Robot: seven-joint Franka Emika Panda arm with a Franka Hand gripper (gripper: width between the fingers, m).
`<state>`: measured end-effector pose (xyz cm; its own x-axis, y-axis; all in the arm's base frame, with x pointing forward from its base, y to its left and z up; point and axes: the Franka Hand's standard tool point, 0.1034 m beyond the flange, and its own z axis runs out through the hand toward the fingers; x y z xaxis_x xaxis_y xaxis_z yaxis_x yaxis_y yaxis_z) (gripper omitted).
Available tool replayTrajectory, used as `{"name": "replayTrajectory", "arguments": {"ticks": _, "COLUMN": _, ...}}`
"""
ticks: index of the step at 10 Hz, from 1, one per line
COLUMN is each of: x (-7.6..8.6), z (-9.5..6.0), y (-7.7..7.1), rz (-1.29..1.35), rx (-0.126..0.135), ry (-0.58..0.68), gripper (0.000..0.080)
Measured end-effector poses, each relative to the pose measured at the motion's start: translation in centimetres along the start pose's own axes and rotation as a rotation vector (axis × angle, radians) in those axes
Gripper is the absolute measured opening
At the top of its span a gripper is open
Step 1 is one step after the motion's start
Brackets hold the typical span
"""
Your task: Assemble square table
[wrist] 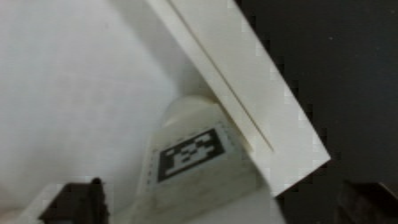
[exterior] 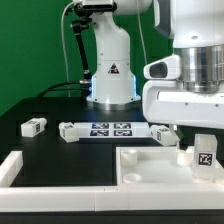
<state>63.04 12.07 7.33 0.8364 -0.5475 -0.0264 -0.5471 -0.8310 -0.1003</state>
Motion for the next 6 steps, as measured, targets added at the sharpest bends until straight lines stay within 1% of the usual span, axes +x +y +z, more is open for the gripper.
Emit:
{"name": "replayTrajectory", "arguments": {"ticks": 1, "x": -0.04, "z": 0.01, "y": -0.05, "rz": 0.026, "rx": 0.0, "ry": 0.0, "gripper": 0.0622}}
{"name": "replayTrajectory", "arguments": {"ticks": 2, "x": -0.03, "z": 0.03, "y": -0.02, "rz": 0.02, "rx": -0.001, "ry": 0.0, "gripper": 0.0622}}
{"name": "replayTrajectory", "arguments": {"ticks": 3, "x": -0.06, "z": 0.05, "y": -0.04, "rz": 0.044, "rx": 0.0, "ry": -0.001, "gripper": 0.0443}}
{"name": "replayTrajectory", "arguments": {"ticks": 4, "x": -0.07, "z": 0.05, "y": -0.04, "rz": 0.117, "rx": 0.0, "ry": -0.001, "gripper": 0.0292}}
{"name": "replayTrajectory", "arguments": {"ticks": 6, "x": -0.08, "z": 0.06, "y": -0.05, "rz": 0.227, "rx": 0.001, "ry": -0.002, "gripper": 0.0293}}
